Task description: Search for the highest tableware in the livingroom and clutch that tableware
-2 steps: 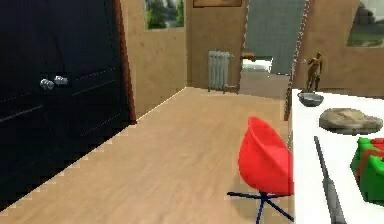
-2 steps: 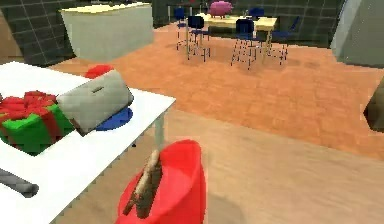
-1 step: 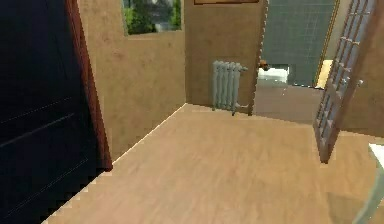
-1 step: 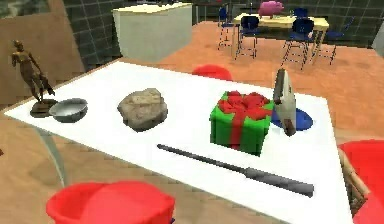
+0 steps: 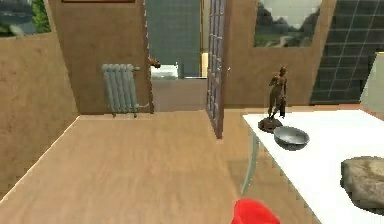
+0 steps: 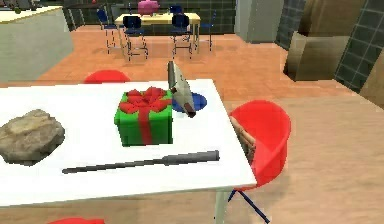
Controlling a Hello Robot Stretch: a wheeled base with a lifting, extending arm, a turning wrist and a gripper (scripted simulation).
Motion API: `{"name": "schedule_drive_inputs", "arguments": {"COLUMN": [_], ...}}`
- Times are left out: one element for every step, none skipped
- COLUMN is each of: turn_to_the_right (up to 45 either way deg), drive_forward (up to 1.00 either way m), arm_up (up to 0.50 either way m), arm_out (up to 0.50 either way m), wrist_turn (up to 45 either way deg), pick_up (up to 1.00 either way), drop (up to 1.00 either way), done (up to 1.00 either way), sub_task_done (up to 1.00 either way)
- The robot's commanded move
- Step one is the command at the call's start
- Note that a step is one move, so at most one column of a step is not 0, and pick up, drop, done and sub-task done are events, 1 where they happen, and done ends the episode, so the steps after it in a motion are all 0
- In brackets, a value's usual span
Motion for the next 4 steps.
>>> {"name": "schedule_drive_inputs", "arguments": {"turn_to_the_right": [0.0,-45.0,-12.0,30.0], "drive_forward": [0.05,0.0,0.0,0.0], "arm_up": [0.0,0.0,0.0,0.0], "arm_out": [0.0,0.0,0.0,0.0], "wrist_turn": [0.0,0.0,0.0,0.0], "pick_up": [0.0,0.0,0.0,0.0], "drop": [0.0,0.0,0.0,0.0], "done": [0.0,0.0,0.0,0.0], "sub_task_done": [0.0,0.0,0.0,0.0]}}
